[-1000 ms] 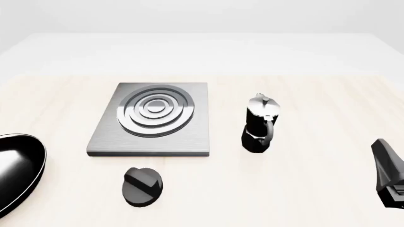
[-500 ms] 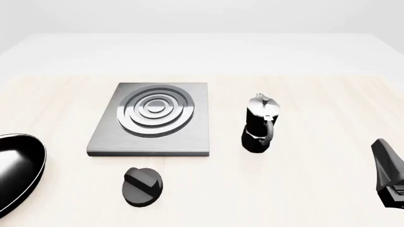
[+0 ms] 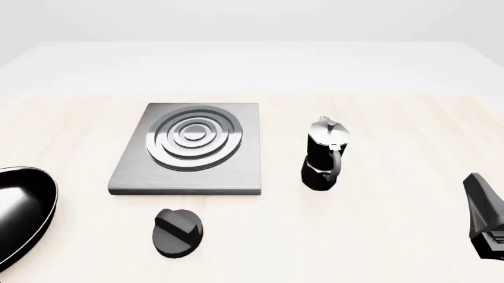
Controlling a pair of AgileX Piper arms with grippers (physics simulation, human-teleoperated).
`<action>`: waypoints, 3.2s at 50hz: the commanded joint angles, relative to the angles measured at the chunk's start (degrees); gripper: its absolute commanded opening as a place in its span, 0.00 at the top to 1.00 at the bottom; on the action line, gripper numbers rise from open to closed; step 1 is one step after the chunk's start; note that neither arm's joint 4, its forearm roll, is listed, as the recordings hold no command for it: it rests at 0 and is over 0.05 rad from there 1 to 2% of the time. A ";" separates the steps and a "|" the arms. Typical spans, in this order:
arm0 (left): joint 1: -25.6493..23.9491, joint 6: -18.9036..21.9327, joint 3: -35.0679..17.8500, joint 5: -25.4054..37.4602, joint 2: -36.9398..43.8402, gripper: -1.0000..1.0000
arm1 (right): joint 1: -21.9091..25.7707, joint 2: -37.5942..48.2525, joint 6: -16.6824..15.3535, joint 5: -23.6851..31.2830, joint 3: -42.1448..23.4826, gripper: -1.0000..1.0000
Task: Turn on the stove and put the frying pan on it.
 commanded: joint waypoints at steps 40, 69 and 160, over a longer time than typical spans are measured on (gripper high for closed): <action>5.11 2.14 6.30 -15.73 12.51 0.00 | 0.01 -0.01 0.00 0.00 0.00 0.00; 6.98 5.89 11.16 -28.91 25.55 0.00 | 0.02 0.05 0.02 -0.01 0.00 0.00; -12.54 9.08 -16.84 -31.96 28.80 1.00 | 0.01 0.03 0.01 -0.01 0.00 0.00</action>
